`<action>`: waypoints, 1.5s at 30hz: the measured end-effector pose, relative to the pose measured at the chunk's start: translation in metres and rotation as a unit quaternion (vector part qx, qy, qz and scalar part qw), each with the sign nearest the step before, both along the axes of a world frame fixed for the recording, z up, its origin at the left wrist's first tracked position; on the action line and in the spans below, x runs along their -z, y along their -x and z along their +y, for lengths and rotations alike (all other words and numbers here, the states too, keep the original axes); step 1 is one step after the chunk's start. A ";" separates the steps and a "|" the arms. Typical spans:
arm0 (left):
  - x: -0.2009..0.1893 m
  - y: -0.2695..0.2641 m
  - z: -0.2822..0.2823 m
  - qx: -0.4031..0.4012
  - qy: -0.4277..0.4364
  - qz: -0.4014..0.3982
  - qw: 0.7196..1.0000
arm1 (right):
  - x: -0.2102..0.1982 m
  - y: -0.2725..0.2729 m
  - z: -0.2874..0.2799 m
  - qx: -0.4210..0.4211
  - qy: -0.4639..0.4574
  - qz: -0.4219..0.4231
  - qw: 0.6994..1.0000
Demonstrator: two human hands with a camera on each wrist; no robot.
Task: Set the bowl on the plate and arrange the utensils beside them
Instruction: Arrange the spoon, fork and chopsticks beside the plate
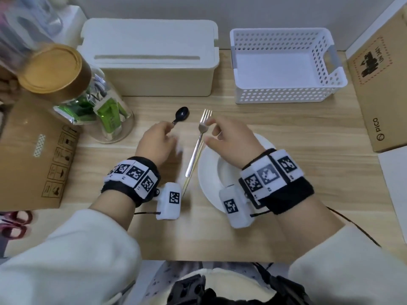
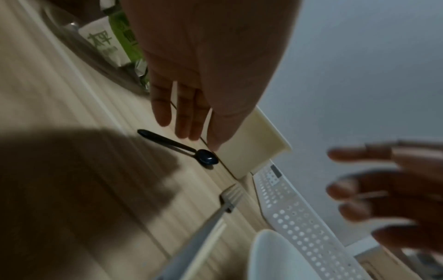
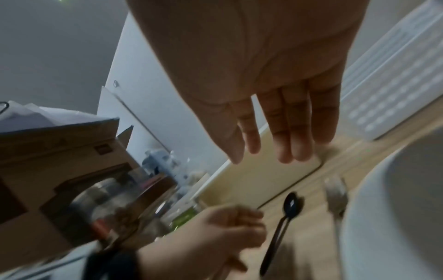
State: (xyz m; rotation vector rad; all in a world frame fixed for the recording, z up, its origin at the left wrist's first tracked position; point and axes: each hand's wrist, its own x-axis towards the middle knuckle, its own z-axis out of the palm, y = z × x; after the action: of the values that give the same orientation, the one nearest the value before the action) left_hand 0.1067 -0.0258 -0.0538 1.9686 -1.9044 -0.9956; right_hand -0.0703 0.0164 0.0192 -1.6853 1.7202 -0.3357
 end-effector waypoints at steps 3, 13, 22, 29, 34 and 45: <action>0.012 -0.008 -0.023 0.065 0.018 -0.056 0.996 | 0.011 -0.045 -0.018 -0.045 -0.082 0.037 0.995; 0.017 -0.010 -0.050 0.208 -0.078 -0.140 0.965 | 0.064 -0.100 -0.025 -0.047 -0.204 0.217 0.954; 0.020 -0.002 -0.058 0.073 -0.240 0.148 0.957 | 0.078 -0.108 -0.025 0.089 -0.223 0.151 0.959; 0.023 -0.008 -0.050 0.043 -0.298 0.236 0.924 | 0.073 -0.104 -0.022 0.130 -0.212 0.076 0.966; 0.035 -0.006 -0.049 0.029 -0.243 0.188 0.951 | 0.081 -0.105 -0.017 0.103 -0.212 0.083 0.968; -0.024 -0.037 -0.049 0.012 -0.071 0.293 0.953 | 0.073 -0.109 0.000 0.022 -0.194 0.127 0.973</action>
State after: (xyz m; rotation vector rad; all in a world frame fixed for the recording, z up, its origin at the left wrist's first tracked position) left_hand 0.1433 -0.0750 -0.0300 1.4736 -1.5542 -1.5483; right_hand 0.0388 0.0161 -0.0542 -1.4489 1.8622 0.1979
